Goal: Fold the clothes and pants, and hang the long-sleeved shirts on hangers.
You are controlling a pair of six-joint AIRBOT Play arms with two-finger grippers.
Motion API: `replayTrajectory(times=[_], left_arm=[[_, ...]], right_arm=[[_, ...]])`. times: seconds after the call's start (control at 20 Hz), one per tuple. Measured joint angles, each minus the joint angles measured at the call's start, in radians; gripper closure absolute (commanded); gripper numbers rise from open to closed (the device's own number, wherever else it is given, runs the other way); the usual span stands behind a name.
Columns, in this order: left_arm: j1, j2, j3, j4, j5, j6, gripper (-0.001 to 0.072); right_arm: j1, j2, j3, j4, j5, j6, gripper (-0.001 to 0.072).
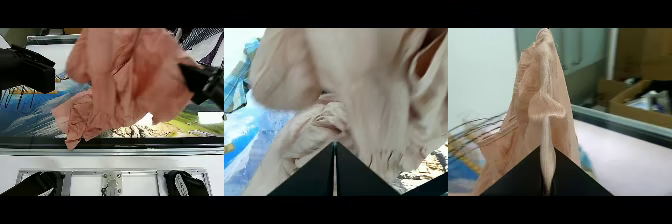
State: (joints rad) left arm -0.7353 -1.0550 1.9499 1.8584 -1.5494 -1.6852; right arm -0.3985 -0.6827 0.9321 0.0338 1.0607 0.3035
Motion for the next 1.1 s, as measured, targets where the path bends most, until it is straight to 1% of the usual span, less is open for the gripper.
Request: replayTrajectory(times=[0.2,0.35,0.45,0.8,0.95,1.1], left_arm=[[0.003,-0.052,0.0,0.0,0.016,0.035,0.0699],[0.004,-0.083,0.0,0.0,0.027,0.059,0.0699],[0.004,-0.098,0.0,0.0,0.031,0.079,0.0699],[0.034,-0.119,-0.001,0.001,0.064,0.113,0.0699],[0.072,-0.12,-0.001,0.0,0.075,0.116,0.0699],[0.108,-0.12,-0.001,0.0,0.081,0.116,0.0699]], right_arm=[[-0.269,0.031,0.103,-0.068,-0.034,0.071,0.071],[-0.407,0.035,0.158,-0.091,-0.117,0.103,0.071],[-0.48,0.032,0.198,-0.133,-0.195,0.138,0.071],[-0.687,-0.014,0.367,-0.499,-0.442,0.378,0.071],[-0.778,-0.054,0.452,-0.624,-0.481,0.471,0.071],[-0.868,-0.098,0.537,-0.69,-0.501,0.549,0.071]])
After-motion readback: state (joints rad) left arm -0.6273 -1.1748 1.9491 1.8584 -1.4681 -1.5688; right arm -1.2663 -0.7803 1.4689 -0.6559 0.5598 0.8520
